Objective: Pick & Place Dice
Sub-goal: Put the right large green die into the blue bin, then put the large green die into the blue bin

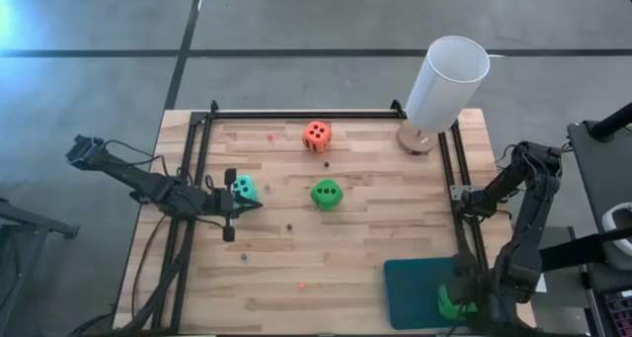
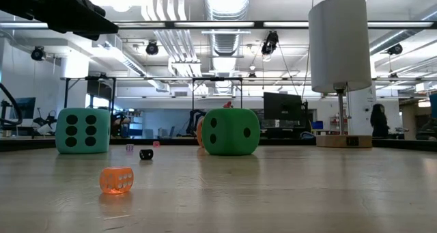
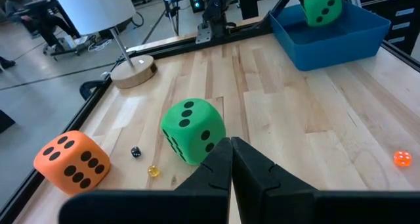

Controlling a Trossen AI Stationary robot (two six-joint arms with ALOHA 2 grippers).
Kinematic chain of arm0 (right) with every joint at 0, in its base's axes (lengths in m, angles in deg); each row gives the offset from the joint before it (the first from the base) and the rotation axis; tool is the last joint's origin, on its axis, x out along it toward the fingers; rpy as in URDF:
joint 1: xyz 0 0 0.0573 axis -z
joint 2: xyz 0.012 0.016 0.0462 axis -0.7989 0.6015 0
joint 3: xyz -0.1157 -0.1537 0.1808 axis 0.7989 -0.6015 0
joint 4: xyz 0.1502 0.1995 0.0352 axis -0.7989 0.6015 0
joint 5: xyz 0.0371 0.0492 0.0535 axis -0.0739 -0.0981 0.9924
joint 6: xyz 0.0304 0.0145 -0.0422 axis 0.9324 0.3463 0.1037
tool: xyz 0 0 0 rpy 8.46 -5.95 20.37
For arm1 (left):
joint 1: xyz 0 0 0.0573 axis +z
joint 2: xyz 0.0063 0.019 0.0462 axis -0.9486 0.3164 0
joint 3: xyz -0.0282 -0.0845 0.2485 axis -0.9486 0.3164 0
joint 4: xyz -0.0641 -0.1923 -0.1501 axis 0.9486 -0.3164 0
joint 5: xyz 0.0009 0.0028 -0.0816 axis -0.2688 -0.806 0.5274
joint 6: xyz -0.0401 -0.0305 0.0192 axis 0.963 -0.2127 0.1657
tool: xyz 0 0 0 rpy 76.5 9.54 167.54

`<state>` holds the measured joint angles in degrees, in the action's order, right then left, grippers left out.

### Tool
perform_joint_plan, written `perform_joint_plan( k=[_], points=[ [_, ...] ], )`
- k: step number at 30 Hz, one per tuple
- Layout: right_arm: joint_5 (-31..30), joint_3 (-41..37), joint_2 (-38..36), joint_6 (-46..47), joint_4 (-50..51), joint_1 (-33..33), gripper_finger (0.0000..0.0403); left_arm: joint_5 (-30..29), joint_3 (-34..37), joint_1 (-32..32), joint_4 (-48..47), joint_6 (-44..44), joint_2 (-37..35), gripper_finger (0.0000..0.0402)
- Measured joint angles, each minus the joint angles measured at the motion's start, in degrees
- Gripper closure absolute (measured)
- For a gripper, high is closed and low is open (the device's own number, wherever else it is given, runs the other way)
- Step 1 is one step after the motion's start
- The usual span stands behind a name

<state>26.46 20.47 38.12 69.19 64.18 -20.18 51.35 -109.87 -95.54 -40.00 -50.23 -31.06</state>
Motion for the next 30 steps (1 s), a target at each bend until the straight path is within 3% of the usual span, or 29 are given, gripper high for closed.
perform_joint_plan(
  k=[19,30],
  points=[
    [-3.3,0.0,-0.6,2.3,-0.6,-1.2,0.0003,0.0,0.0,0.0,0.0,0.0,0.0,0.0391],
    [-13.5,0.0,-7.4,-3.4,3.3,1.6,0.0003,0.0,0.0,0.0,0.0,0.0,0.0,0.0391]
  ],
)
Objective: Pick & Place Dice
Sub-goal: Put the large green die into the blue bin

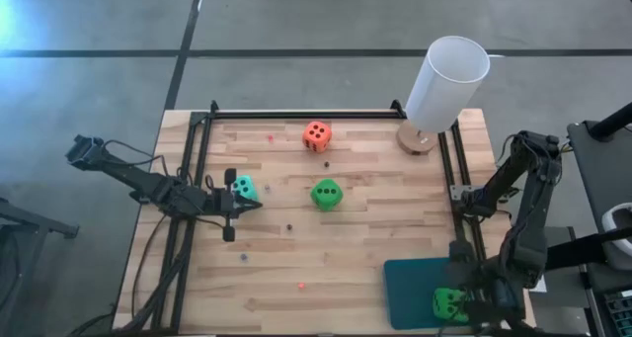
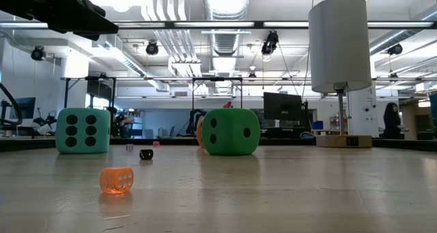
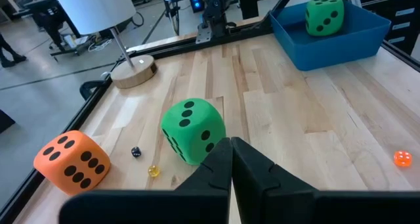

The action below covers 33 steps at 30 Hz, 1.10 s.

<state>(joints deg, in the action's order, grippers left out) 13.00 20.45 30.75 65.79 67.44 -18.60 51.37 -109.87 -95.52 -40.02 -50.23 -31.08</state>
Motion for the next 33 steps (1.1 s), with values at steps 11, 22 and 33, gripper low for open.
perform_joint_plan(
  k=[11,22,33],
  points=[
    [-1.7,0.0,0.5,-7.9,1.8,7.7,0.0003,0.0,0.0,0.0,-0.1,0.0,0.0,0.0391],
    [-10.1,0.0,0.3,-13.9,2.0,17.7,0.0003,0.0,0.0,0.0,-0.2,0.0,0.0,0.0391],
    [-25.2,0.0,0.3,-13.7,-0.3,26.5,0.0003,0.0,0.0,0.0,-0.4,0.0,0.0,0.0391]
  ],
)
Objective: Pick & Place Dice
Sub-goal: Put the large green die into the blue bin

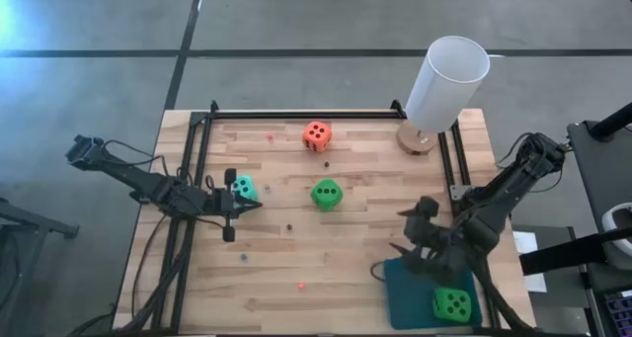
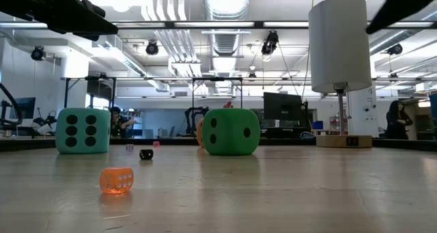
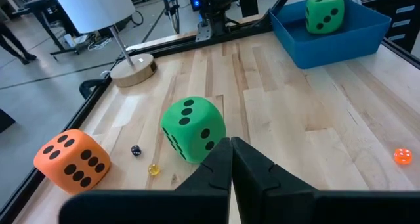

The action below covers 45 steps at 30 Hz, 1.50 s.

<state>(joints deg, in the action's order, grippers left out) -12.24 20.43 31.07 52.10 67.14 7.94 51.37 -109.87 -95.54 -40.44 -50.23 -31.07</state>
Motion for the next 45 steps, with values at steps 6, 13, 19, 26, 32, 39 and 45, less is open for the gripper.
perform_joint_plan(
  k=[6,13,19,26,32,39,45],
  points=[
    [-5.1,0.0,0.1,-2.9,-6.4,4.0,0.0003,0.0,0.0,0.0,0.0,0.0,0.0,0.0391],
    [-6.5,-0.2,0.2,-10.5,-12.5,8.5,0.0003,0.0,0.0,0.0,0.0,0.0,0.0,0.0391],
    [-6.5,-0.8,0.2,-10.9,-12.9,10.3,0.0003,0.0,0.0,0.0,0.0,0.0,0.0,0.0391],
    [-10.7,-2.7,0.2,-10.9,-13.0,11.0,0.0003,0.0,0.0,0.0,0.0,0.0,0.0,0.0391],
    [-10.9,-4.1,0.2,-10.7,-13.1,13.0,0.0003,0.0,0.0,0.0,0.2,0.0,0.0,0.0391],
    [-8.6,-4.7,0.1,-10.9,-12.9,15.3,0.0003,0.0,0.0,0.1,5.7,6.9,0.0,0.0391],
    [-7.3,-5.1,0.1,-10.9,-12.9,16.7,0.0003,-0.1,0.0,0.2,7.4,7.6,4.4,0.0391]
  ],
)
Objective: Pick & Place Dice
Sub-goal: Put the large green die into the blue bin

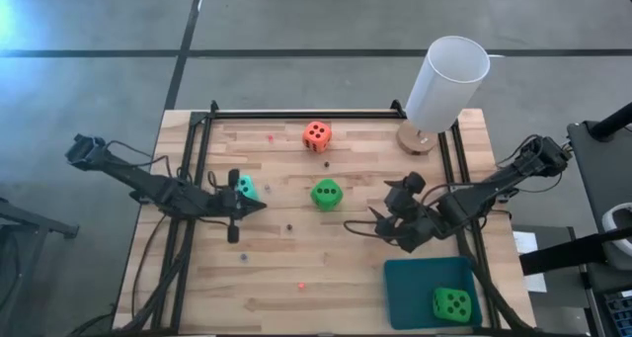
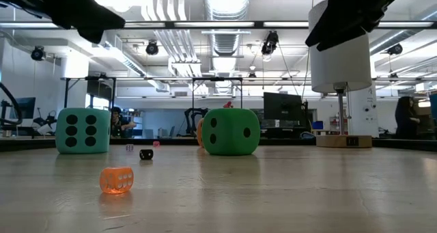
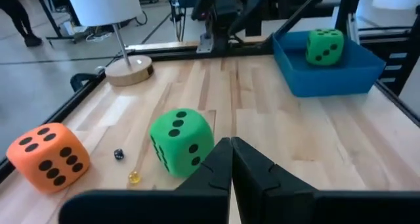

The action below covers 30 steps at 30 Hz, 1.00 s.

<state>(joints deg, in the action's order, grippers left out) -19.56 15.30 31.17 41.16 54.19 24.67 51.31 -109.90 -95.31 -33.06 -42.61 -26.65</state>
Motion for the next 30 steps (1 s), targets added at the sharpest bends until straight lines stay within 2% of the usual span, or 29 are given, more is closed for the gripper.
perform_joint_plan(
  k=[7,11,18,25,30],
  points=[
    [0.0,-0.1,0.0,0.0,0.0,0.0,0.0003,-0.1,-5.3,2.5,1.9,1.2,11.7,0.0391],
    [0.0,-0.1,0.0,0.0,-0.1,0.0,0.0003,-0.2,-11.9,4.8,-2.2,2.0,19.8,0.0391],
    [0.6,-0.1,0.0,0.0,-0.2,0.0,0.0003,0.1,-21.4,10.0,-11.1,8.5,32.2,0.0391],
    [1.1,-0.1,0.0,0.0,-0.3,0.0,0.0003,2.2,-26.5,13.5,-16.1,11.8,39.6,0.0391],
    [1.1,-0.1,0.0,0.0,-0.3,0.0,0.0003,3.1,-26.6,15.6,-16.2,12.4,42.4,0.0391]
  ],
)
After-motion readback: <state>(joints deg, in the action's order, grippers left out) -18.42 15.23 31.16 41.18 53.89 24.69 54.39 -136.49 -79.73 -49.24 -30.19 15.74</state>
